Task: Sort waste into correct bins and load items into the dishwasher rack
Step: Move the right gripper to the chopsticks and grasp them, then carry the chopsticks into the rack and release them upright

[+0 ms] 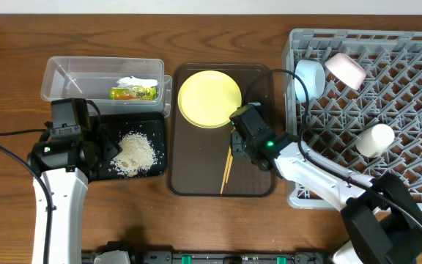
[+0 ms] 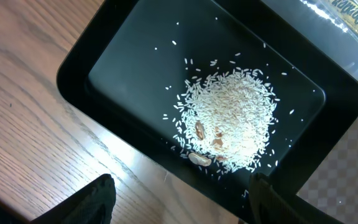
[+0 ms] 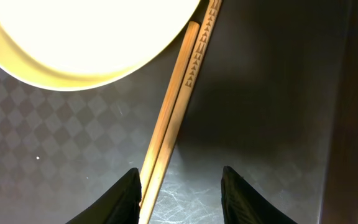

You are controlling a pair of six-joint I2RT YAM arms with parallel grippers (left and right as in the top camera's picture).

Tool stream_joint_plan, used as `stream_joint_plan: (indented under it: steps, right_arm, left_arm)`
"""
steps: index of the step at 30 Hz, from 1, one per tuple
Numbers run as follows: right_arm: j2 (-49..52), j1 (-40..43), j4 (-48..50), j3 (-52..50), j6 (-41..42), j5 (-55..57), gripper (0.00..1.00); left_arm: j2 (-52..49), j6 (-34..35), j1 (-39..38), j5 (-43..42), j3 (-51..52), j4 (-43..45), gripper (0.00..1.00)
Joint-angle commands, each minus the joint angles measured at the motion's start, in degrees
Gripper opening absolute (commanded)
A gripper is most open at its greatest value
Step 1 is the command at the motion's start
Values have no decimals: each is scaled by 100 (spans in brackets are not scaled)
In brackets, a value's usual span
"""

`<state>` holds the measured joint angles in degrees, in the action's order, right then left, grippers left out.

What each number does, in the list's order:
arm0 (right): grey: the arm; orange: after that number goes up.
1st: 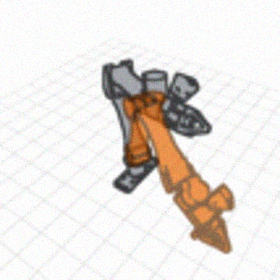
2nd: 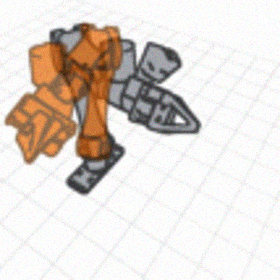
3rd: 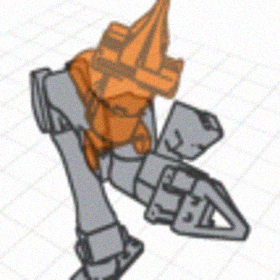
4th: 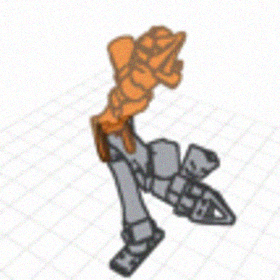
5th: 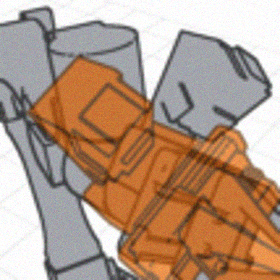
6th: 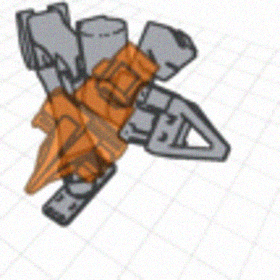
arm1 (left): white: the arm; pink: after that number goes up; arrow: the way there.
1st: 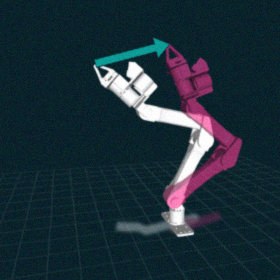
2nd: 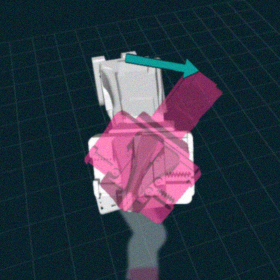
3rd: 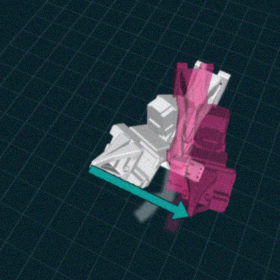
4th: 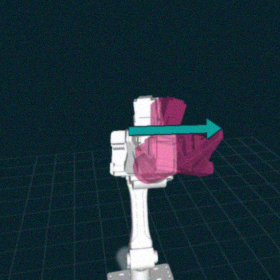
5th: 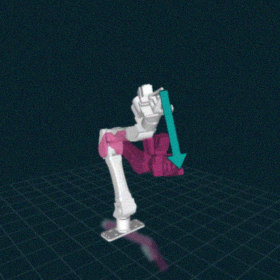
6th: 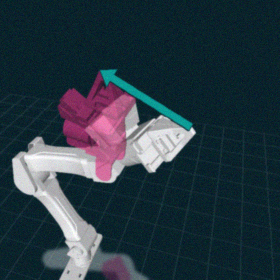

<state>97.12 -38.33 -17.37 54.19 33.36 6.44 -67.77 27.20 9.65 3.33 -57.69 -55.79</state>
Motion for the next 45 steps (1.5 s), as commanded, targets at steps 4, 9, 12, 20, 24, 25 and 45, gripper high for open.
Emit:
stream_joint_plan:
  steps: [4,9,12,20,24,25,45]
  right_arm:
    - [289,-76,140,-50,238,127,40]
    - [625,-74,356,-50,236,138,41]
    - [793,-74,367,-50,240,216,41]
    - [863,-68,114,-46,240,538,28]
    - [809,-4,-57,-42,236,562,9]
    - [778,22,-118,-33,238,562,4]
    - [-2065,1355,-1464,-20,-975,20,1]
  left_arm:
    - [-33,15,31,11,-68,-28,71]
    - [-35,13,28,11,-68,-28,71]
    - [-35,15,31,11,-68,-28,71]
    - [-35,15,31,11,-68,-28,71]
    - [-35,13,31,11,-68,-28,71]
    - [-33,13,31,11,-68,-28,71]
    - [-33,13,31,11,-68,-28,71]
